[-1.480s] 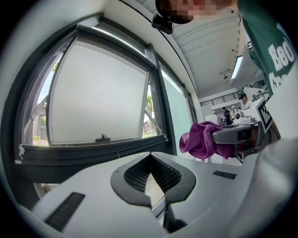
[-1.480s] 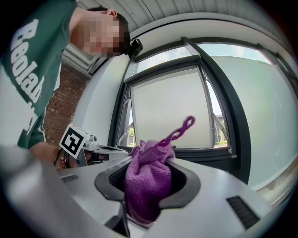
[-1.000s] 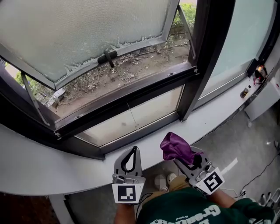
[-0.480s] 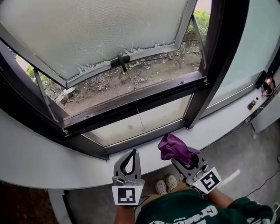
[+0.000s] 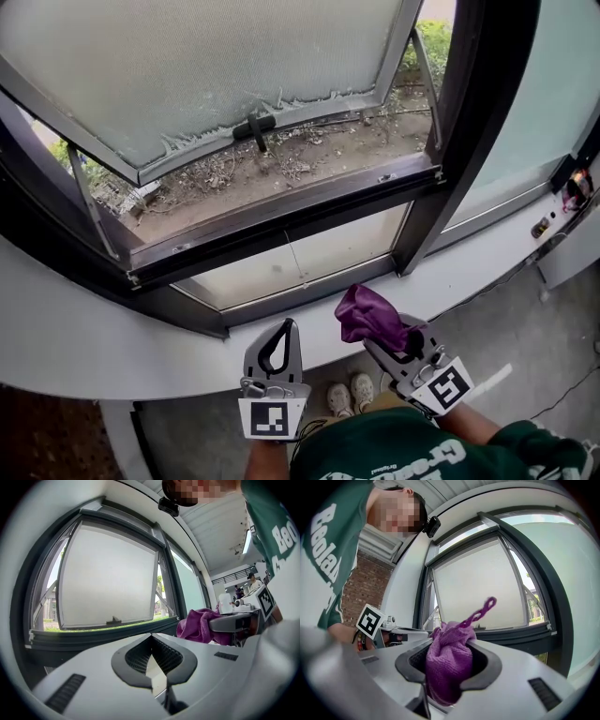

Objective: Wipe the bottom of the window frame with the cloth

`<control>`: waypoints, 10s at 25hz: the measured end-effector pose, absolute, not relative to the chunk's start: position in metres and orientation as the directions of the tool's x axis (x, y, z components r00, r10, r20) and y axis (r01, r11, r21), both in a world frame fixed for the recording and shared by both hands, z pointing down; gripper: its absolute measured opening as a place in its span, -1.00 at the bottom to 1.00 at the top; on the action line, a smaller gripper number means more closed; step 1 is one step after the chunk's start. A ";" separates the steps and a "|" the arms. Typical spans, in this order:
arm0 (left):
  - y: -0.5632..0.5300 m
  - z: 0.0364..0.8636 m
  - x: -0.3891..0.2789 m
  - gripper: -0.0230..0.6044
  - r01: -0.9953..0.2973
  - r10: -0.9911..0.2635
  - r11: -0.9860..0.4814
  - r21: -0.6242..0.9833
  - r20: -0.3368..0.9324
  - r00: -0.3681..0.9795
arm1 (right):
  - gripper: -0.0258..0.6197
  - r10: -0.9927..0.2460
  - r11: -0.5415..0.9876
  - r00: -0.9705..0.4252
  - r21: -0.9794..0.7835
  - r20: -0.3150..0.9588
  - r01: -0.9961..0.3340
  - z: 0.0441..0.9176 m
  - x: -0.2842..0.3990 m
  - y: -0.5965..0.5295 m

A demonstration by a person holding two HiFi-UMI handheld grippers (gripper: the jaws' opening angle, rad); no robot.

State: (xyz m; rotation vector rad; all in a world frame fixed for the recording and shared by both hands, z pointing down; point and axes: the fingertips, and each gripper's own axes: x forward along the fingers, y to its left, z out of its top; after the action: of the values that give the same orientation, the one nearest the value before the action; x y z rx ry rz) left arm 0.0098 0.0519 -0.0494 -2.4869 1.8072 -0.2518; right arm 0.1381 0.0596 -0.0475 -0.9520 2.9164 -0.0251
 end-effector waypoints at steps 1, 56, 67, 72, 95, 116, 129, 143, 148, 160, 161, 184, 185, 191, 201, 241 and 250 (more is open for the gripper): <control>0.052 -0.047 0.012 -0.91 -0.938 -0.947 -0.315 -0.143 0.112 0.301 | -0.44 -0.592 0.806 -0.804 -0.044 -0.060 -0.590 -0.046 0.141 0.059; 0.046 0.016 -0.003 -0.91 -0.938 -0.936 -0.331 -0.104 0.164 0.312 | -0.44 -0.616 0.782 -0.786 -0.086 0.047 -0.618 0.006 0.108 0.053; 0.062 0.073 -0.077 -0.91 -0.982 -0.956 -0.185 -0.036 0.237 0.171 | -0.44 -0.486 0.849 -0.860 -0.146 0.157 -0.507 0.070 0.026 0.065; 0.078 0.131 -0.138 -0.91 -0.999 -0.953 0.006 -0.034 0.302 -0.016 | -0.44 -0.334 0.903 -0.928 -0.228 0.165 -0.365 0.124 -0.037 0.062; 0.086 0.455 -0.332 -0.91 -0.984 -0.916 0.172 -0.051 0.360 -0.178 | -0.44 -0.169 0.926 -0.933 -0.273 0.317 -0.261 0.493 -0.268 0.041; 0.059 0.545 -0.387 -0.91 -0.983 -0.899 0.181 0.009 0.407 -0.162 | -0.44 -0.189 0.926 -0.892 -0.226 0.411 -0.301 0.622 -0.371 0.019; 0.062 0.560 -0.391 -0.91 -0.982 -0.872 0.189 0.003 0.461 -0.166 | -0.44 -0.173 0.930 -0.870 -0.214 0.461 -0.298 0.636 -0.375 0.025; 0.044 0.575 -0.368 -0.91 -0.996 -0.877 0.089 -0.014 0.473 -0.085 | -0.44 -0.213 0.919 -0.853 -0.198 0.477 -0.340 0.646 -0.359 0.019; 0.038 0.577 -0.355 -0.91 -0.996 -0.876 0.088 -0.017 0.475 -0.086 | -0.44 -0.225 0.910 -0.844 -0.204 0.487 -0.360 0.648 -0.342 0.011; 0.020 0.577 -0.321 -0.91 -0.999 -0.879 0.043 0.000 0.475 -0.038 | -0.44 -0.260 0.901 -0.813 -0.172 0.521 -0.399 0.651 -0.294 -0.012; 0.018 0.576 -0.318 -0.91 -0.999 -0.879 0.040 0.002 0.475 -0.035 | -0.44 -0.264 0.899 -0.811 -0.171 0.521 -0.402 0.651 -0.290 -0.013; -0.020 0.573 -0.229 -0.91 -0.996 -0.874 -0.051 0.068 0.480 0.077 | -0.44 -0.327 0.867 -0.748 -0.132 0.578 -0.481 0.647 -0.184 -0.052; -0.022 0.572 -0.225 -0.91 -0.996 -0.872 -0.056 0.068 0.483 0.082 | -0.44 -0.329 0.866 -0.746 -0.131 0.580 -0.483 0.646 -0.180 -0.054; -0.039 0.566 -0.188 -0.91 -0.994 -0.866 -0.088 0.059 0.488 0.105 | -0.44 -0.340 0.850 -0.739 -0.145 0.582 -0.506 0.644 -0.143 -0.066; -0.062 0.564 -0.121 -0.91 -0.985 -0.856 -0.157 0.070 0.488 0.171 | -0.44 -0.381 0.825 -0.691 -0.112 0.614 -0.554 0.647 -0.066 -0.089; -0.131 0.561 0.082 -0.91 -0.947 -0.835 -0.315 0.064 0.456 0.308 | -0.44 -0.509 0.729 -0.605 -0.067 0.612 -0.681 0.653 0.145 -0.153; -0.160 0.569 0.145 -0.91 -0.942 -0.830 -0.329 0.067 0.455 0.322 | -0.44 -0.522 0.715 -0.584 -0.054 0.622 -0.697 0.662 0.216 -0.181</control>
State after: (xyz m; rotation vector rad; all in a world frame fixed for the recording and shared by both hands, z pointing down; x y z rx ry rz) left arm 0.1450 -0.1604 0.5689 -2.7998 1.9538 -0.6064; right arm 0.2164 -0.1807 0.6618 -1.3597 3.4385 -0.5793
